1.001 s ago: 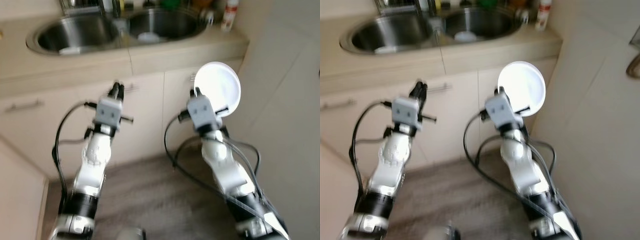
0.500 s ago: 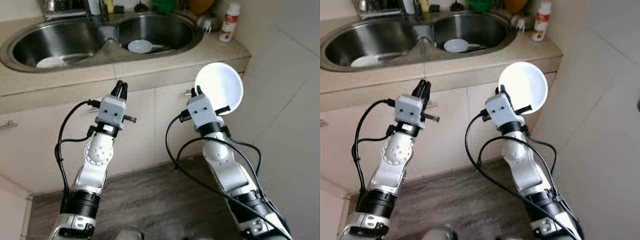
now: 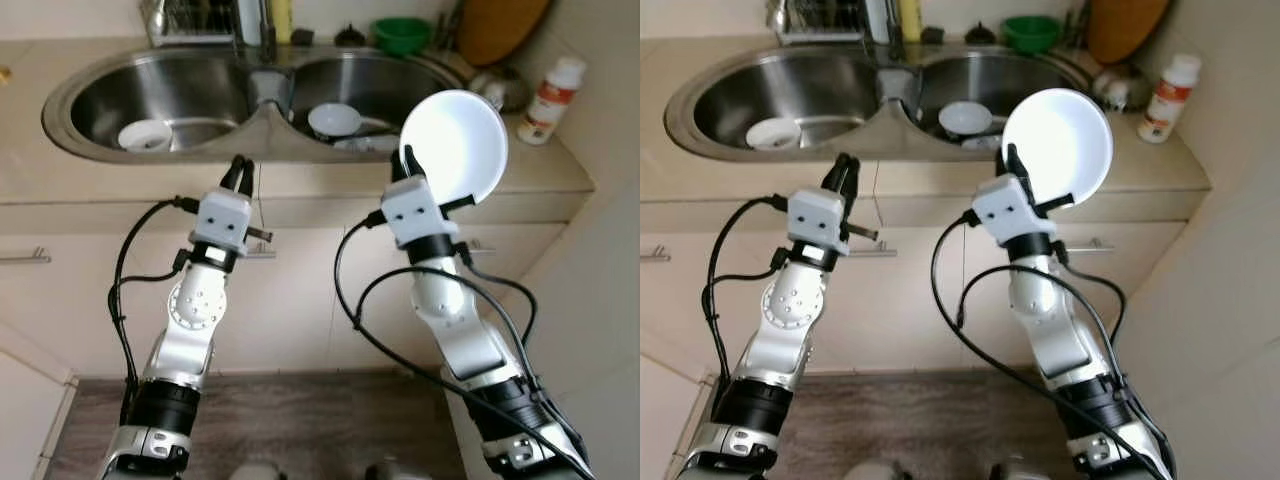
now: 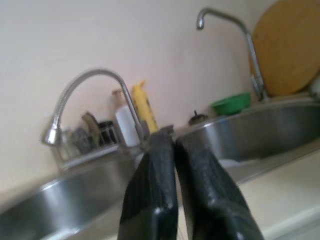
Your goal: Kitchen organization
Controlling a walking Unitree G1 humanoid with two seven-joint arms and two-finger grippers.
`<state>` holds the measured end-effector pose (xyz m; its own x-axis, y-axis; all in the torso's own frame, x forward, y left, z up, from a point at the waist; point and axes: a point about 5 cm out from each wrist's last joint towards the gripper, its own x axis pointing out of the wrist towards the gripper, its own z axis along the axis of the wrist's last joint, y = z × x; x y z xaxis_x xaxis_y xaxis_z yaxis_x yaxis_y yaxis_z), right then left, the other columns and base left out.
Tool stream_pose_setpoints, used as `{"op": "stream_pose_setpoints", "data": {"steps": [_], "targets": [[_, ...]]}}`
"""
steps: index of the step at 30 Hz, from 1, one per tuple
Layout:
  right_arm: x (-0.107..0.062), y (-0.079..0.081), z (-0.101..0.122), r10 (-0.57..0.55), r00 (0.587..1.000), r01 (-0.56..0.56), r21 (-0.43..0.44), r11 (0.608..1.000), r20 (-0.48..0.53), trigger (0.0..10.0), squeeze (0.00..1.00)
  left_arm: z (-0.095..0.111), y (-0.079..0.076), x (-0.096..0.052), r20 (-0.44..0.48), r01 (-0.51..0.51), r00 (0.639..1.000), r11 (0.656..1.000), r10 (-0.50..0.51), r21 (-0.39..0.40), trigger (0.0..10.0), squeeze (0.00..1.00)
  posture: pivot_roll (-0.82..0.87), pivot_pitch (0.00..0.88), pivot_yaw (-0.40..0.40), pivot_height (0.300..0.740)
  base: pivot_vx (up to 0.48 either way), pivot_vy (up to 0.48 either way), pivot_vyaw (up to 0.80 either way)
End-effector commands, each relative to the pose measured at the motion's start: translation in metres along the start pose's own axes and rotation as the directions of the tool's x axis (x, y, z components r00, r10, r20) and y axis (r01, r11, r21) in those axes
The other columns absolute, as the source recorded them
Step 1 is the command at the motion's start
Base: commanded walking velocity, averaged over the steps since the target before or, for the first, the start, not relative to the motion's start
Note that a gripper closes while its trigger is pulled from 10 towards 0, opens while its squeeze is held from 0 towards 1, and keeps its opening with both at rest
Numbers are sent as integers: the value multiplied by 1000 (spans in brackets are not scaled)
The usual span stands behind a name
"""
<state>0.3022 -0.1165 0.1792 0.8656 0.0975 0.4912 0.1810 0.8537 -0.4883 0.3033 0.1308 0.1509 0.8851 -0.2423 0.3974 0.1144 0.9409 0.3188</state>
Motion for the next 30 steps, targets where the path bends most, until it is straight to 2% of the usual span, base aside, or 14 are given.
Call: {"op": "stream_pose_setpoints", "data": {"steps": [1, 5, 9, 13, 17, 20, 25, 30], "targets": [[7, -5, 25, -49, 988, 48, 8, 999, 145, 10000, 0, 2, 8, 1, 10, -11, 1000, 1000, 11, 27, 10000, 0, 164, 0, -20, 740, 458, 0, 0], [7, -1, 21, -26, 993, 21, 46, 999, 116, 10000, 0, 2, 7, 1, 15, -10, 1000, 1000, 9, 28, 10000, 0, 167, 0, -22, 740, 458, 0, 0], [5, 2, 19, -2, 994, -1, 29, 1000, 105, 10000, 0, 7, 10, 3, 44, -35, 998, 999, 33, 35, 10000, 0, 169, 0, -25, 740, 458, 0, 0], [5, 6, 13, 22, 998, -22, 5, 1000, 62, 10000, 0, 13, 16, 4, 83, -82, 994, 996, 78, 42, 10000, 0, 167, 0, -27, 740, 461, 0, 763], [5, 5, 14, 9, 997, -13, 52, 999, 73, 10000, 0, 16, 18, 6, 100, -97, 991, 995, 92, 37, 10000, 0, 169, 0, -28, 740, 458, 0, 800], [5, 5, 14, 12, 997, -18, 72, 997, 74, 10000, 0, 15, 18, 6, 97, -96, 991, 995, 92, 38, 10000, 0, 169, 0, -28, 740, 382, 0, 0], [3, 19, 6, 114, 993, -107, 219, 970, -19, 10000, 0, 13, 12, 5, 87, -75, 994, 997, 72, 33, 10000, 0, 168, 0, -31, 740, 0, 0, 0], [2, 36, -5, 249, 961, -192, 363, 912, -118, 10000, 0, 12, 11, 6, 80, -66, 995, 997, 63, 33, 10000, 0, 167, 0, -31, 740, 0, 0, 0]]}}
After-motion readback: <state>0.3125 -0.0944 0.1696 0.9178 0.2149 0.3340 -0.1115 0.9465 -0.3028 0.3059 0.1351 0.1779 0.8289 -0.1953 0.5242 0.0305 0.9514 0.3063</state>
